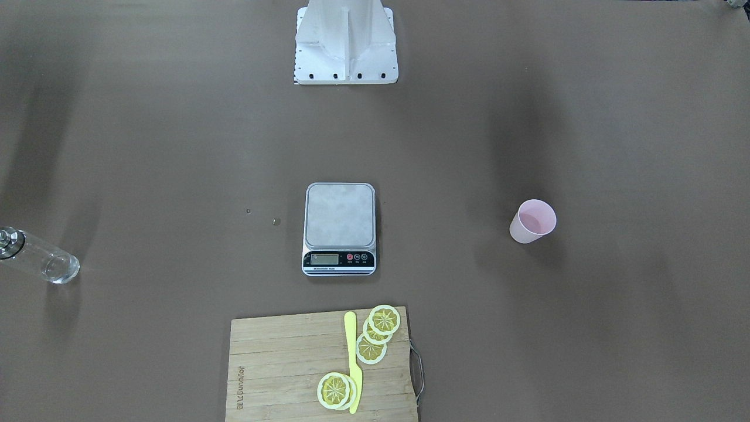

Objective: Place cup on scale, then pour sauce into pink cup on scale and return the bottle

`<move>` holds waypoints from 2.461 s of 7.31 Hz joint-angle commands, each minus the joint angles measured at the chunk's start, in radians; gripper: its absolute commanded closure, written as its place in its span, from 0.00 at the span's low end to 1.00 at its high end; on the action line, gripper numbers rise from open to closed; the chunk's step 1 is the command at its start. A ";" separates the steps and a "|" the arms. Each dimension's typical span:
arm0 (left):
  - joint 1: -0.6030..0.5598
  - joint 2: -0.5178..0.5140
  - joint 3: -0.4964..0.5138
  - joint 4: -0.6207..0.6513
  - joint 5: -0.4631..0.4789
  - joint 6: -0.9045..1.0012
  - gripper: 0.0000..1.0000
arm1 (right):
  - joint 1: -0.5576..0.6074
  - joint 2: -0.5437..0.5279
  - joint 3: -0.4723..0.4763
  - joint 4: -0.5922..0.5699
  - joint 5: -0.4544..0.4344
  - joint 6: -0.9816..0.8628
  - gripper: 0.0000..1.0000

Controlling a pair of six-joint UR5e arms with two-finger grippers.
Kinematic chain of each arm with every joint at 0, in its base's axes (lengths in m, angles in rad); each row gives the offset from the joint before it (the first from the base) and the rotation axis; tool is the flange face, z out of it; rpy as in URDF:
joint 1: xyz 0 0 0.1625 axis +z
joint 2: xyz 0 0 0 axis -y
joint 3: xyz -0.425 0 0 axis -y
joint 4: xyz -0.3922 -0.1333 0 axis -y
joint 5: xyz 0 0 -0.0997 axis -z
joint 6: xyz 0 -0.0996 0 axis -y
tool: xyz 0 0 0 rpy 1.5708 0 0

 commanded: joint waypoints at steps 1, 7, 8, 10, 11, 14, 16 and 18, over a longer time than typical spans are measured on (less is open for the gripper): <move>0.001 -0.002 -0.005 0.002 0.000 0.000 0.02 | 0.000 0.000 0.001 0.000 0.000 -0.002 0.00; -0.002 0.012 0.003 -0.206 0.000 -0.011 0.02 | 0.000 0.012 0.039 -0.003 0.005 -0.005 0.00; 0.001 -0.008 0.007 -0.292 0.000 -0.024 0.02 | 0.000 0.037 0.050 0.017 0.014 0.001 0.00; 0.004 -0.067 0.014 -0.401 -0.003 -0.112 0.02 | 0.000 0.054 0.050 0.151 0.021 0.008 0.00; 0.007 -0.077 0.003 -0.410 -0.006 -0.188 0.02 | 0.000 0.057 0.026 0.152 0.072 0.008 0.00; 0.014 -0.125 0.029 -0.453 -0.096 -0.207 0.02 | 0.000 0.045 -0.013 0.195 0.101 0.006 0.00; 0.069 -0.119 0.024 -0.515 -0.182 -0.371 0.02 | 0.000 0.046 -0.004 0.207 0.113 0.105 0.00; 0.204 -0.155 0.017 -0.608 -0.151 -0.736 0.02 | -0.005 0.046 -0.004 0.207 0.135 0.135 0.00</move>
